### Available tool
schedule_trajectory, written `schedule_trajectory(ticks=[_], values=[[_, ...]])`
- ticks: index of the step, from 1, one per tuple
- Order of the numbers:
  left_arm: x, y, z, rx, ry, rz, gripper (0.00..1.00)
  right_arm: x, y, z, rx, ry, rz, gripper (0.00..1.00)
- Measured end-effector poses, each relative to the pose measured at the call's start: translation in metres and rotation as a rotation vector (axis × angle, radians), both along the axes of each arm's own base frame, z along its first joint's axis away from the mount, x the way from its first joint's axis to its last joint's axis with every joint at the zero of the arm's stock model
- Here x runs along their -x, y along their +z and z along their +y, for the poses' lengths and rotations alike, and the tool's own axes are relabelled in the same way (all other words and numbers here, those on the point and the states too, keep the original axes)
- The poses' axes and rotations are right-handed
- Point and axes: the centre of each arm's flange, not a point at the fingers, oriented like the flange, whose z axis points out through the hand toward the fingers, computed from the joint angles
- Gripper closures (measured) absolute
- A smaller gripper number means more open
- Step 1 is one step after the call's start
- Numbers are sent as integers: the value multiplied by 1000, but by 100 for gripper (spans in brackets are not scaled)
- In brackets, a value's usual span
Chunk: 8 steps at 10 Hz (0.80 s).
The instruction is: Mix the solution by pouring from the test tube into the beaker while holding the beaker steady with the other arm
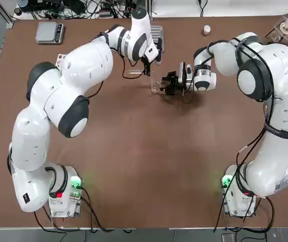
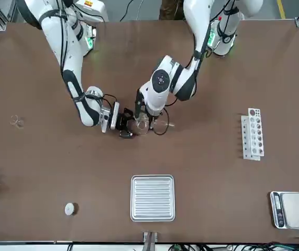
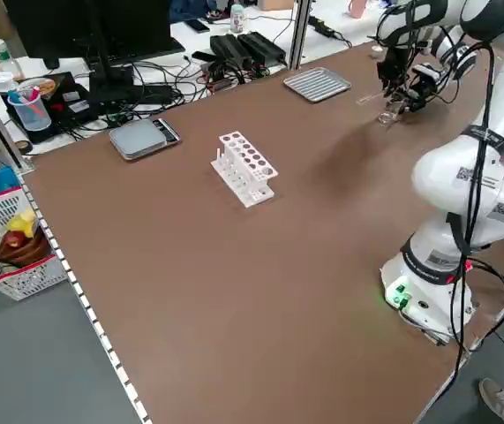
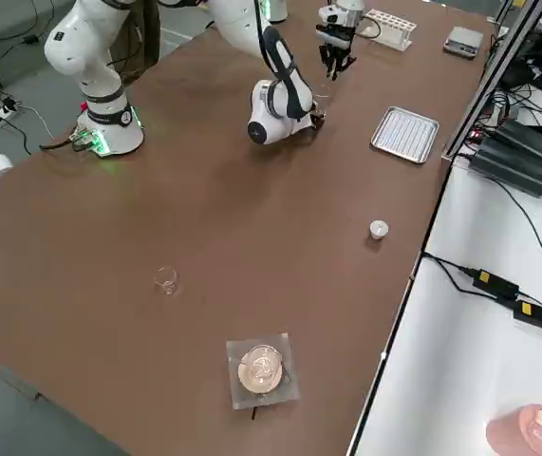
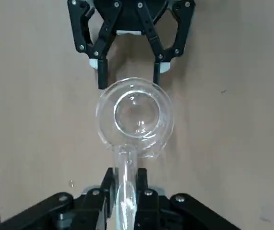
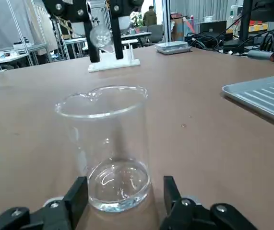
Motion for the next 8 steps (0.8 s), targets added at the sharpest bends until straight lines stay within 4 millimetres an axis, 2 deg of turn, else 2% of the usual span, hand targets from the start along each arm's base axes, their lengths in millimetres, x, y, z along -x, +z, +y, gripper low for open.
schedule_trajectory(ticks=[3,8], values=[[3,3,-2,-12,-7,-14,78,0,0,0,0,0,0,28],[7,-11,-8,-51,-11,-28,78,0,0,0,0,0,0,28]])
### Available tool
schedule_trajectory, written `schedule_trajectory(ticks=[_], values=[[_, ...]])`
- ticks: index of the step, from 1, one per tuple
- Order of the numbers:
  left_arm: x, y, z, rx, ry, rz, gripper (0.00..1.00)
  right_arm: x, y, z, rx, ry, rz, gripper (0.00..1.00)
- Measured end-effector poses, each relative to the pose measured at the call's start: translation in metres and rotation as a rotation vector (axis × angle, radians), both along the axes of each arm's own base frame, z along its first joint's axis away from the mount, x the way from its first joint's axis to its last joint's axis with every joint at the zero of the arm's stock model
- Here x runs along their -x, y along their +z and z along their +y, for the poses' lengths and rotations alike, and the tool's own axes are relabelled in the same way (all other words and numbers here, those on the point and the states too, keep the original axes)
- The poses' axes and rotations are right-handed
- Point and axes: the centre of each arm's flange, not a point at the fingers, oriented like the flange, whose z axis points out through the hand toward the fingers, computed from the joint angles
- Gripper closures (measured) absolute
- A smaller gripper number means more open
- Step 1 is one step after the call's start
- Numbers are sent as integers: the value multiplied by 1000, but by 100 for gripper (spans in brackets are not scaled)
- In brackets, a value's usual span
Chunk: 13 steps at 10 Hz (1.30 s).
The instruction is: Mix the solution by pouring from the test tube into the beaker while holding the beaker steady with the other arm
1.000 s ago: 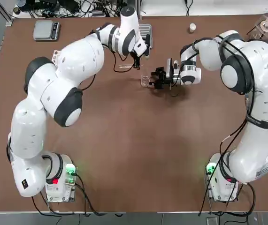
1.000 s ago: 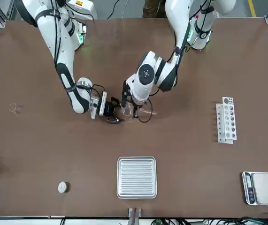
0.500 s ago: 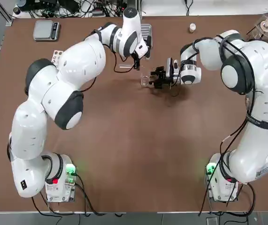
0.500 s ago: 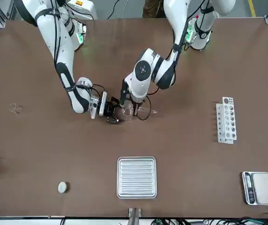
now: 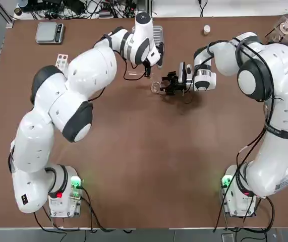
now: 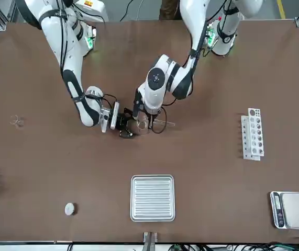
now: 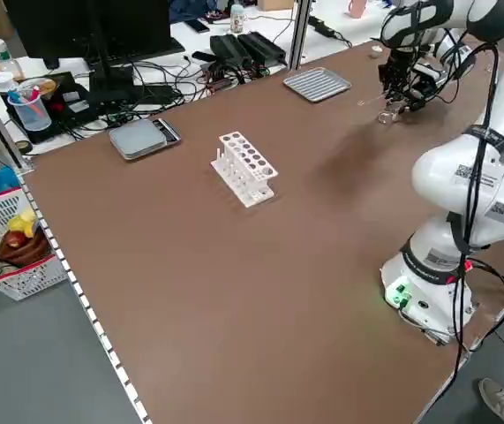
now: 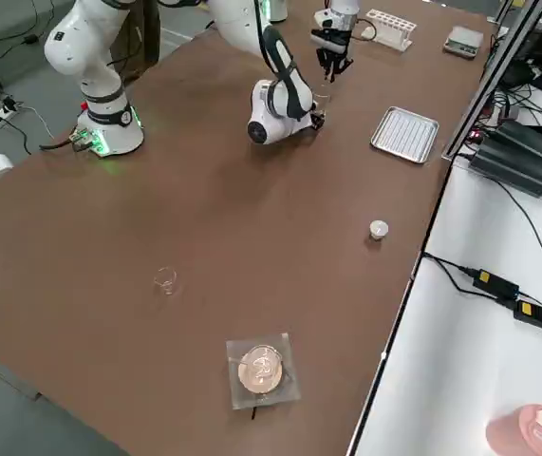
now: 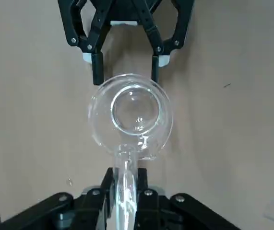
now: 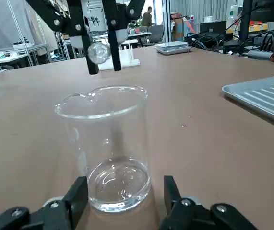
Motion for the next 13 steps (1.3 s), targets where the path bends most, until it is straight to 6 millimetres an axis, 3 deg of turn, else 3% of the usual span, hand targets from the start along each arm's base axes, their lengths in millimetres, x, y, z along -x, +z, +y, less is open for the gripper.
schedule_trajectory(ticks=[6,13], values=[[2,14,-11,-67,-13,-40,78,0,0,0,0,0,0,28],[13,10,-26,-151,-50,-73,78,0,0,1,-2,0,3,28]])
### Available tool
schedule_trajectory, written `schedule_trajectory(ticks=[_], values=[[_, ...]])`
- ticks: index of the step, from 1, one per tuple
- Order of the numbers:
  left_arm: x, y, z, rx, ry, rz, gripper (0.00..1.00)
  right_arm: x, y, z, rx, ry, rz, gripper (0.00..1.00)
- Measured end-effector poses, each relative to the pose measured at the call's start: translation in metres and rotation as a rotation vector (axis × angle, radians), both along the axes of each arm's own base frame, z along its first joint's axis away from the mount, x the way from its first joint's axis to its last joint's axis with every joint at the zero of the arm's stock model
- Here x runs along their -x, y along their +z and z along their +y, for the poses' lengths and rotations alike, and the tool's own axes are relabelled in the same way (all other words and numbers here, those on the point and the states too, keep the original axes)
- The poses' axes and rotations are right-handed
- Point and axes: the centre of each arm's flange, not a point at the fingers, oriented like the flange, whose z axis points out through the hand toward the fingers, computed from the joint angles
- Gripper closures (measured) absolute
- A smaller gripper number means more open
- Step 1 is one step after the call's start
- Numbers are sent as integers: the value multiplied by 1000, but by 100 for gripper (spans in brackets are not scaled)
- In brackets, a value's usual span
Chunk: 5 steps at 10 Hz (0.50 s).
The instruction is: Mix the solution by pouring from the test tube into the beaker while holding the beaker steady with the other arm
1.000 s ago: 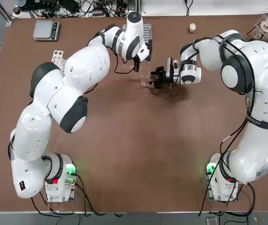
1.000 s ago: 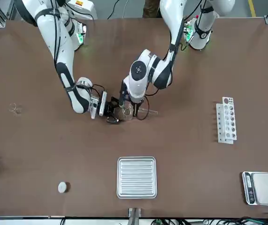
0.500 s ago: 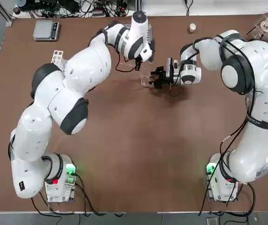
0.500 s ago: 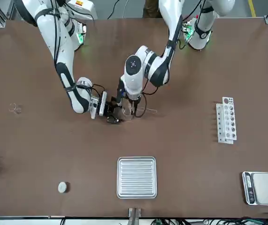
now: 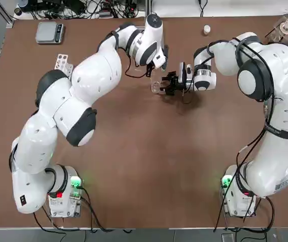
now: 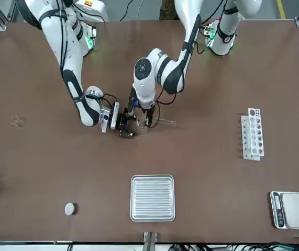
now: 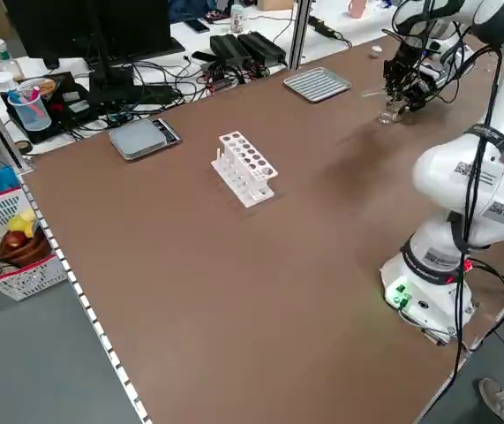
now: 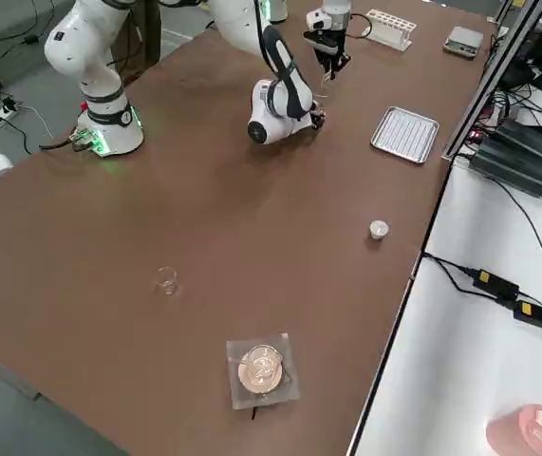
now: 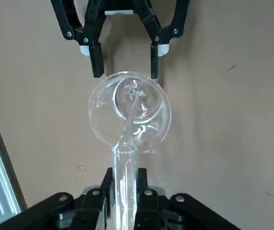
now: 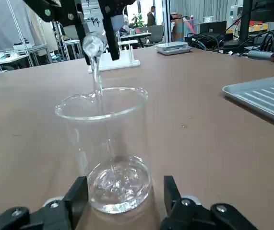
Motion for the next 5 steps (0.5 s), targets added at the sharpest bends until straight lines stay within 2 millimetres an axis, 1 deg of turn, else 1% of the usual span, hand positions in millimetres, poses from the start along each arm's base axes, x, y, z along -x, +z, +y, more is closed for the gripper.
schedule_trajectory(ticks=[1,5], values=[[-1,-2,0,-21,-6,-10,78,0,0,0,0,0,0,28],[-4,3,0,-69,-18,-35,78,0,1,2,-4,2,1,28]])
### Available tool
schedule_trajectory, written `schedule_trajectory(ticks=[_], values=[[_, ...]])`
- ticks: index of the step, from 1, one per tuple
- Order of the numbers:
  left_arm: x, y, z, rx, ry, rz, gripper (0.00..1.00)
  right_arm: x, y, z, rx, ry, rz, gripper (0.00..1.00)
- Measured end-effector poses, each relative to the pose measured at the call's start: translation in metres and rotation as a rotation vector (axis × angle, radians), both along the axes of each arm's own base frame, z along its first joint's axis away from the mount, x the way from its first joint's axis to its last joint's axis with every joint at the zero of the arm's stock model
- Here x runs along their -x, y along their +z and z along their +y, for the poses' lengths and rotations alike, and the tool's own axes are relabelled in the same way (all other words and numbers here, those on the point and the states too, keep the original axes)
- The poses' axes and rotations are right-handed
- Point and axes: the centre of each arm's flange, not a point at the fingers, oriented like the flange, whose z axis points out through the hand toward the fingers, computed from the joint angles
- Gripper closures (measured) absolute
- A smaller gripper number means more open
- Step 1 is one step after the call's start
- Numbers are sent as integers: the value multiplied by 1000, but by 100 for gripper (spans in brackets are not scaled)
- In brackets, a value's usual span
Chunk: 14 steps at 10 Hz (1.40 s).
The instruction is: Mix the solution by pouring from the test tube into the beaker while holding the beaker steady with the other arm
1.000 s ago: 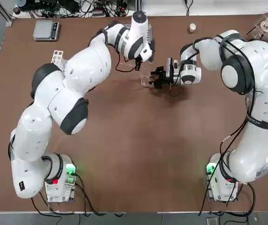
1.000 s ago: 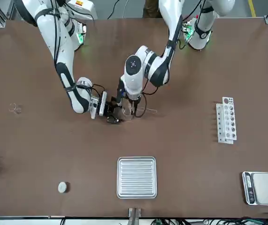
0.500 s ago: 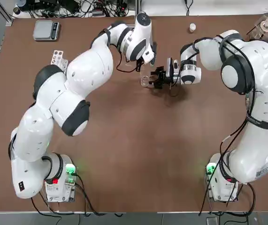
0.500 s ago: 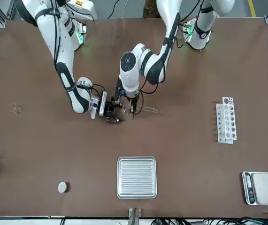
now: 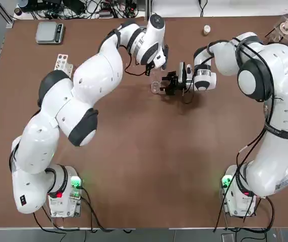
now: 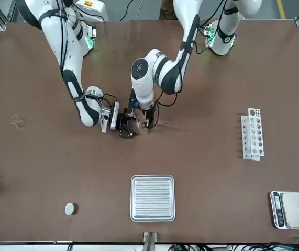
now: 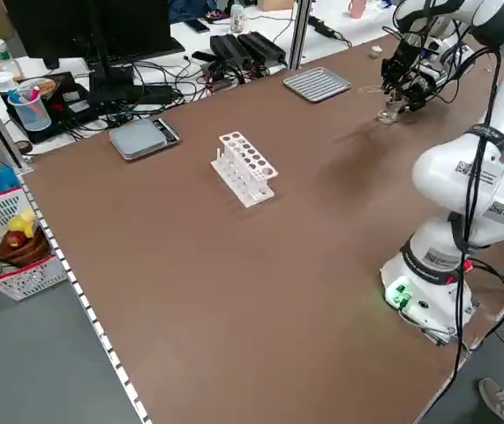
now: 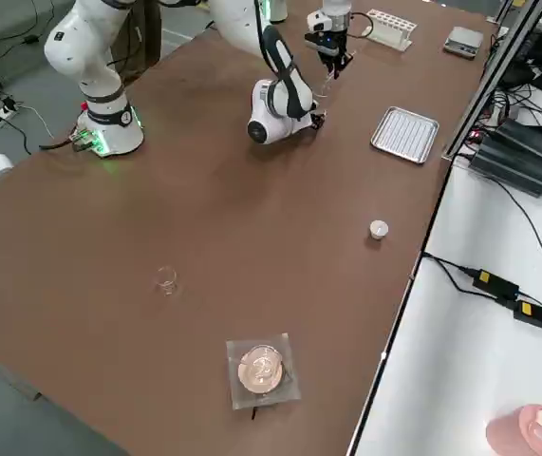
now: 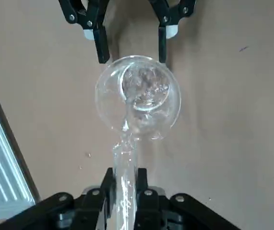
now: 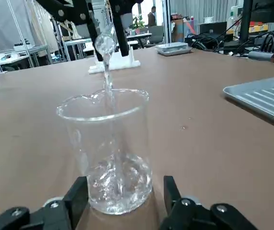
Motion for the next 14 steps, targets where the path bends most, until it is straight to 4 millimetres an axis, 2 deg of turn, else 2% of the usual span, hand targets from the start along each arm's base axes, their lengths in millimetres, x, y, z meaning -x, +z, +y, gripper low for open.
schedule_trajectory(ticks=[14], values=[[4,6,-6,-60,17,-28,78,1,1,2,-7,-3,3,28]])
